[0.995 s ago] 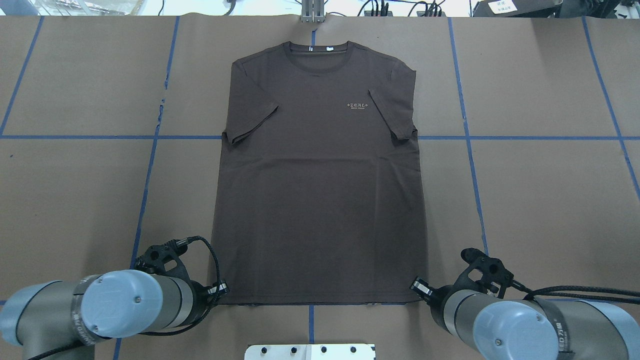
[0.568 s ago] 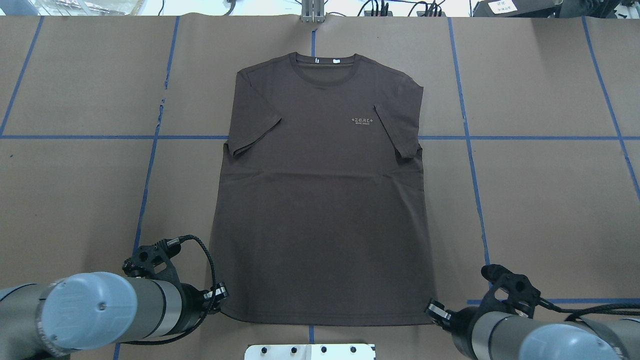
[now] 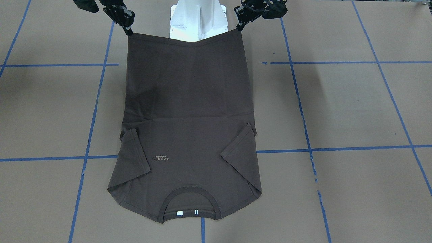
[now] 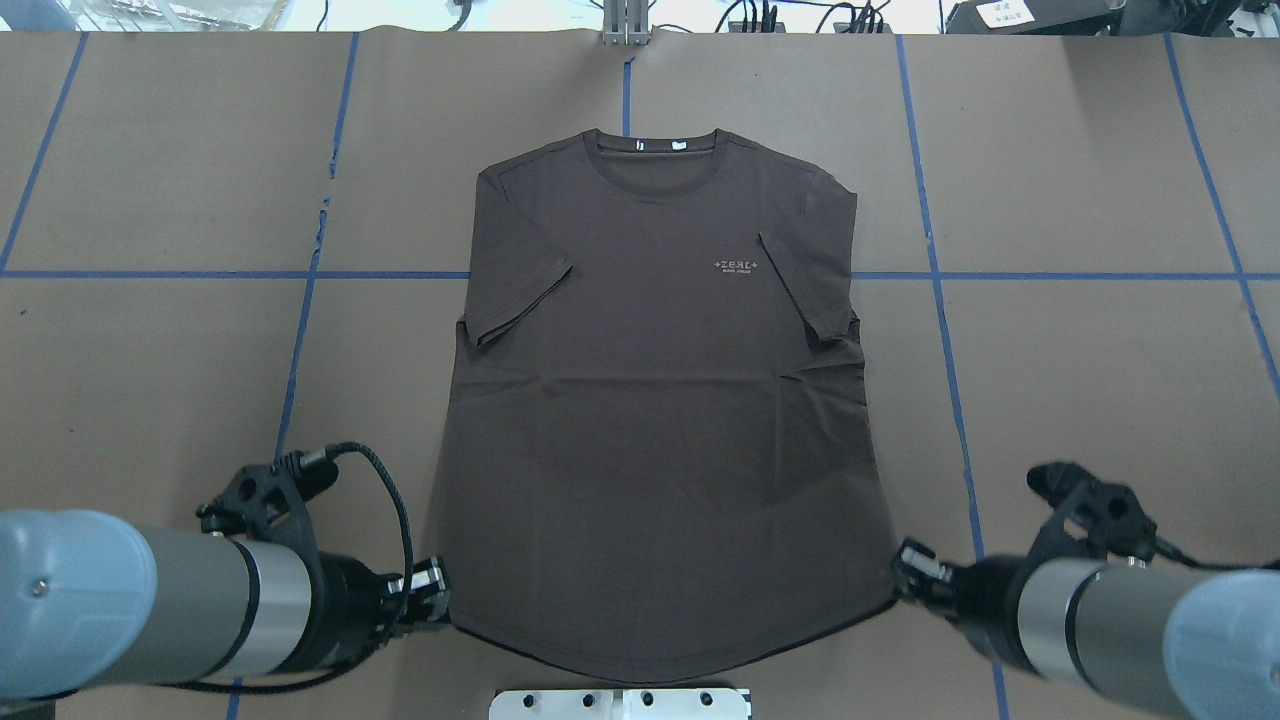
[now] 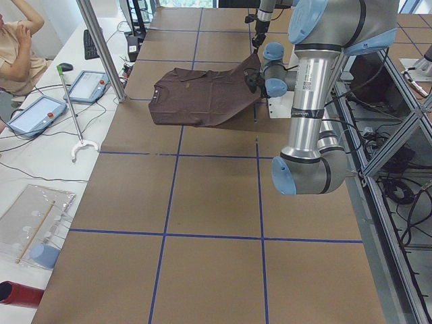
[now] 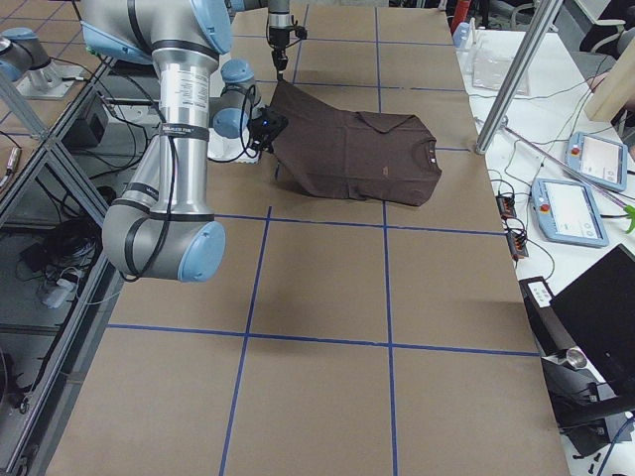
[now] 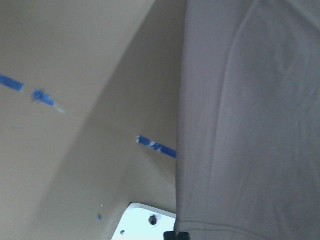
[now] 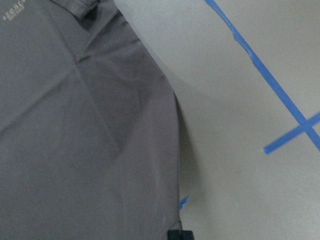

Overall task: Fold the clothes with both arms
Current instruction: 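Lift the hem with both grippers and fold it toward the collar, then lay the hem down at the collar and open both grippers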

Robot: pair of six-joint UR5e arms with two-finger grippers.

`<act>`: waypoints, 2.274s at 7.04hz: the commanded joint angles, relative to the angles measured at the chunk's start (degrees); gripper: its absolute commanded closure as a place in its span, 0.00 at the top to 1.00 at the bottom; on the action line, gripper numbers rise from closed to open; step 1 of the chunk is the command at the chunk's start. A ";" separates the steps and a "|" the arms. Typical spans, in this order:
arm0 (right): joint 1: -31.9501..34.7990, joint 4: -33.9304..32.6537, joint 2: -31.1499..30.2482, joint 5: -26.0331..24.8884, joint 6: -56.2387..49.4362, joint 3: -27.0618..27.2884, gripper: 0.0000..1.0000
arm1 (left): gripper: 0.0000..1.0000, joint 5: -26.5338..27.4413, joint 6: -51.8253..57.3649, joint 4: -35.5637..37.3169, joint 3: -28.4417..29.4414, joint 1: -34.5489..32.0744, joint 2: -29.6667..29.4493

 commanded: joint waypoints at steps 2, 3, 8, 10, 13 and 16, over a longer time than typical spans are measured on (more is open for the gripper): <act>22.35 -0.34 18.07 13.30 -8.18 -15.08 0.00 | 0.00 -0.56 2.75 0.33 4.32 -11.35 -5.52; 25.71 -0.51 21.01 14.21 -9.86 -19.41 0.00 | 0.00 -0.73 8.24 0.33 10.45 -16.26 -8.40; 35.67 0.36 35.92 14.57 -26.74 -52.14 0.00 | 0.00 -0.21 17.77 -20.73 47.81 -28.33 -23.08; 37.51 6.72 41.93 14.83 -27.27 -63.85 0.00 | 0.00 0.06 21.54 -22.24 56.16 -30.79 -27.81; 37.87 13.99 42.31 14.66 -27.27 -71.47 0.00 | 0.00 4.09 25.86 -25.86 63.14 -31.51 -29.78; 37.87 14.34 42.13 14.65 -27.28 -71.75 0.00 | 0.00 4.45 26.40 -26.38 67.00 -31.51 -32.85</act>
